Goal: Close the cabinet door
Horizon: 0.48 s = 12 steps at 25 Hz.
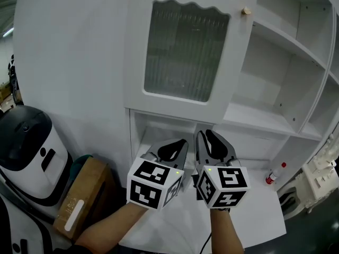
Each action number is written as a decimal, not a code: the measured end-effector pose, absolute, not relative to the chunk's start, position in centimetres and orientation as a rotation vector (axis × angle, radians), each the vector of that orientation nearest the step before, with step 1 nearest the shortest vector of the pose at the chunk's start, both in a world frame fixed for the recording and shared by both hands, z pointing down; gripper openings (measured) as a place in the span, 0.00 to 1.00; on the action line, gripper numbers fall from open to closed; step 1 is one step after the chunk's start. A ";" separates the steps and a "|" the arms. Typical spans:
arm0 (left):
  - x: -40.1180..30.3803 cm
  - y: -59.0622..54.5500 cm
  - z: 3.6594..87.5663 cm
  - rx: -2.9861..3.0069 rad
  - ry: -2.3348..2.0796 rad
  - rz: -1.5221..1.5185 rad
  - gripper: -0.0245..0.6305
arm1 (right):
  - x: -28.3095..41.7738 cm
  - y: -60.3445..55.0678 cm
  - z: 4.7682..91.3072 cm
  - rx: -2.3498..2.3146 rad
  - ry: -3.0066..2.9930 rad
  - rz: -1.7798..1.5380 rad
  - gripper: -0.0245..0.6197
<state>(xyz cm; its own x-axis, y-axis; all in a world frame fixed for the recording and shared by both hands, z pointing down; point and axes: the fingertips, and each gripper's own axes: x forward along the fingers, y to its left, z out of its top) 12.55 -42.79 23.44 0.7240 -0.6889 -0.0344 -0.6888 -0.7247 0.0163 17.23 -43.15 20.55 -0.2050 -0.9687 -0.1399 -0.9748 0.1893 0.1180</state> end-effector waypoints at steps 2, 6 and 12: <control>12.1 -42.6 23.4 2.914 -1.168 -0.060 0.06 | 16.5 -42.9 20.9 -1.957 2.407 0.271 0.16; 11.1 -42.1 23.3 2.916 -1.174 -0.062 0.06 | 14.9 -42.2 21.3 -1.948 2.423 0.261 0.15; 9.6 -41.5 23.4 2.925 -1.171 -0.061 0.06 | 12.9 -41.3 21.7 -1.951 2.430 0.256 0.12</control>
